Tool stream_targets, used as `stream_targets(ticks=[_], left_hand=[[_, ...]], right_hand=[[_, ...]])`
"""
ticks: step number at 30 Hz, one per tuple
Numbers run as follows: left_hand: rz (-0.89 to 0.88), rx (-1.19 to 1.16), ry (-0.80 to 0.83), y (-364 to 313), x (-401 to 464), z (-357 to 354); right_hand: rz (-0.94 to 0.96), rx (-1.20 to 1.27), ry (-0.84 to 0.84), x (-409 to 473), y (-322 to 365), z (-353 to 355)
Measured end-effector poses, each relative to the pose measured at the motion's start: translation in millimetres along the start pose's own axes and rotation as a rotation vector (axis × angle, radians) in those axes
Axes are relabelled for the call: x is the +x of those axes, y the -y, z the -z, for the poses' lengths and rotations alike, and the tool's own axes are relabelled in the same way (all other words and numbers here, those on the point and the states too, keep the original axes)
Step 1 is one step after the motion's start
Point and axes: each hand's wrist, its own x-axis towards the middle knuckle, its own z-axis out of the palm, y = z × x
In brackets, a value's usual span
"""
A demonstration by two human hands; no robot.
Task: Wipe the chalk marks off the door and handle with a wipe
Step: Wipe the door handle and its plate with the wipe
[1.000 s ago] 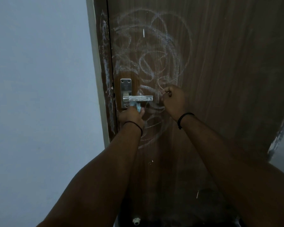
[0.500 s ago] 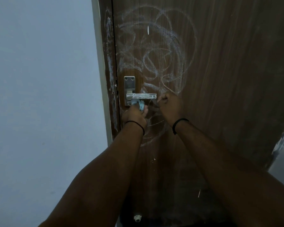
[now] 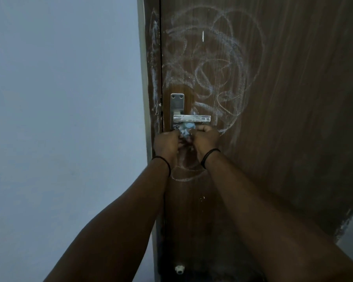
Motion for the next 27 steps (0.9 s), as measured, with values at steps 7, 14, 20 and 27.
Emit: stream_targets(ticks=[7, 14, 20, 27], left_hand=[[-0.210, 0.245, -0.186, 11, 19, 19], [-0.289, 0.363, -0.207, 8, 15, 19], [-0.332, 0.370, -0.204, 7, 6, 10], [-0.428, 0.362, -0.203, 0, 1, 9]], right_hand=[[0.087, 0.170, -0.100, -2, -1, -26], [0.218, -0.180, -0.105, -1, -14, -22], [0.189, -0.083, -0.145, 0, 3, -20], [0.234, -0.227, -0.090, -6, -12, -17]])
